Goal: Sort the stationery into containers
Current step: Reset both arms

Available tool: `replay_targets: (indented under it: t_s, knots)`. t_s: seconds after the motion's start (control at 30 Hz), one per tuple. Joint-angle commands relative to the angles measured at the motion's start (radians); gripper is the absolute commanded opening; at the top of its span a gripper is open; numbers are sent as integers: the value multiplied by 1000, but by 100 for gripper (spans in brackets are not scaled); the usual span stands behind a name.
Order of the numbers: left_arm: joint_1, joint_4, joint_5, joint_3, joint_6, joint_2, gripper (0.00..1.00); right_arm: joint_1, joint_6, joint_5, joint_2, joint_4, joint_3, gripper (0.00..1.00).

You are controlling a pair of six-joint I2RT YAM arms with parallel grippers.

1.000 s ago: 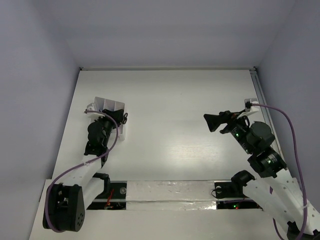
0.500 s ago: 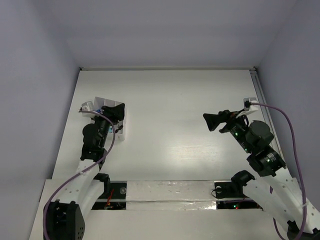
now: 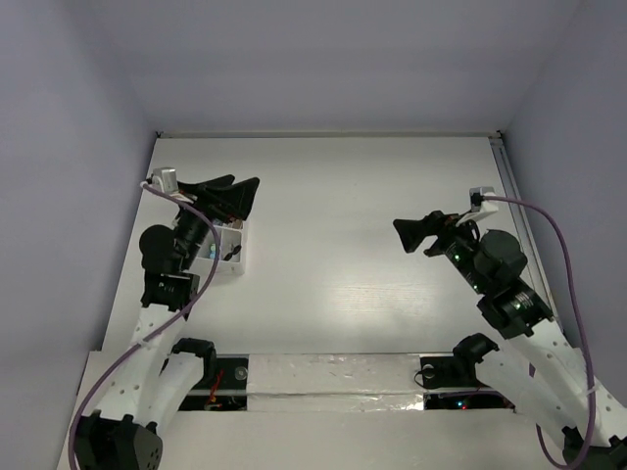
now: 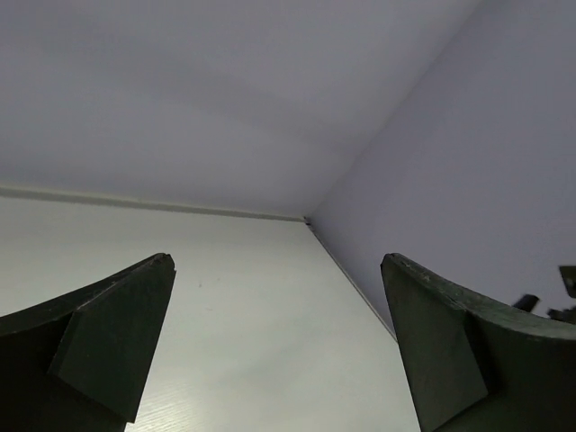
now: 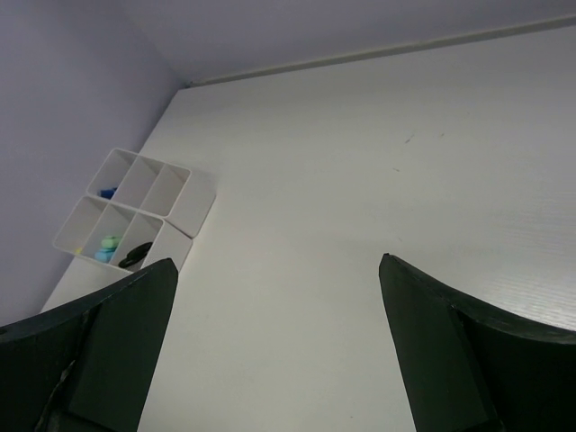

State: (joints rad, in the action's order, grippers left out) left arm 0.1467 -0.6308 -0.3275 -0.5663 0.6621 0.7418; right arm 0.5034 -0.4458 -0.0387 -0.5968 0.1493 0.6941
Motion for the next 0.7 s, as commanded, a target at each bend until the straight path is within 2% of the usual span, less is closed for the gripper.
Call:
replay_targets:
  t_s: [0.0, 0.2, 0.37, 0.47, 0.67]
  knots:
    - [13, 72, -107, -148, -59, -54, 99, -6, 38, -35, -12, -37, 73, 100]
    - [13, 313, -145, -314, -197, -140, 99, -6, 99, -141, 26, -37, 162, 100]
    - [13, 452, -79, -375, -275, -199, 99, -6, 93, -214, 98, -123, 144, 100]
    - [13, 508, -42, -380, -314, -217, 99, -6, 85, -243, 104, -169, 114, 100]
    - [24, 537, -4, -323, -367, -297, 99, -6, 67, -257, 42, -152, 117, 100]
